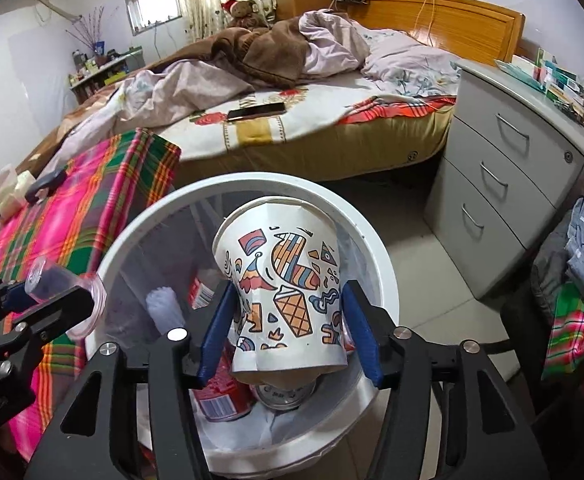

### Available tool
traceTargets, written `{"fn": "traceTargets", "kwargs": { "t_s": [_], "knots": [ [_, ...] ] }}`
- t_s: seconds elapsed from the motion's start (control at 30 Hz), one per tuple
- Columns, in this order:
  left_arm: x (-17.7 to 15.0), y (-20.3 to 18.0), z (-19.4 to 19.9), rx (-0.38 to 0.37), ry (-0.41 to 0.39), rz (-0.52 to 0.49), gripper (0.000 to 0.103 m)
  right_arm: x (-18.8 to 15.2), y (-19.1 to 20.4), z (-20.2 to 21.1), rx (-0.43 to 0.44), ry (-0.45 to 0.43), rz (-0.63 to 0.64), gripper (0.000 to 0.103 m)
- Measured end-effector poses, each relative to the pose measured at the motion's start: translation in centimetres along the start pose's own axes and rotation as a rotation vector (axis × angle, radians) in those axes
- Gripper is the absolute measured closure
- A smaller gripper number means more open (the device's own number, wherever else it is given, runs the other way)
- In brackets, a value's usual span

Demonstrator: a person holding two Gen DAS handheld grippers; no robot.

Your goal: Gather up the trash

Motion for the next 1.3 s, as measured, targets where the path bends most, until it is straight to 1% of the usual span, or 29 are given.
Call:
{"fn": "traceTargets", "kwargs": {
  "t_s": [0.13, 0.37, 0.53, 0.63, 0.77, 0.8, 0.93, 1.13, 1.3],
  "knots": [
    [-0.1, 0.4, -0.1, 0.001, 0.003, 0.019, 0.038, -0.1, -0.3, 0.1, 0.004, -0.002, -0.011, 0.043],
    [-0.4, 0.7, 0.7, -0.001, -0.009, 0.04, 0.036, -0.2, 0.3, 0.8, 0.012, -0.026, -0.014, 0.042],
    [-1.0, 1.3, 2.1, 0.022, -0.029, 0.045, 0.036, -0.4, 0.8, 1.9, 0.027, -0.058, -0.032, 0.042],
    [-1.4, 1.9, 3.4, 0.071, -0.053, 0.036, 0.036, -0.6, 1.3, 2.8, 0.038, -0.082, -0.041, 0.042],
    [-2.2, 2.7, 5.5, 0.081, -0.086, 0.059, 0.035, -1.3, 2.2, 4.7, 0.061, -0.127, -0.043, 0.042],
    [-2.4, 2.9, 6.1, 0.087, -0.099, 0.061, 0.033, -1.5, 2.4, 5.0, 0.062, -0.136, -0.038, 0.042],
    [-3.5, 3.5, 8.3, 0.128, -0.135, 0.061, 0.031, -2.5, 3.5, 6.8, 0.061, -0.192, -0.017, 0.042],
    [-5.6, 4.0, 11.0, 0.203, -0.185, 0.063, 0.031, -4.1, 4.9, 8.8, 0.081, -0.255, -0.005, 0.042],
    [-7.3, 4.5, 12.2, 0.254, -0.185, 0.061, 0.03, -5.5, 5.6, 10.3, 0.087, -0.294, -0.003, 0.042]
  ]
}}
Point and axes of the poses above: each gripper's, at about its wrist camera, not at the fingertips, and z roughly against the way its jaws point, y to its left, x to its top, the point moved 8 cm from there along -z, roughly the way its jaws point, and after that the axes turned 7 degrees about -z, right-handed, at the moved point
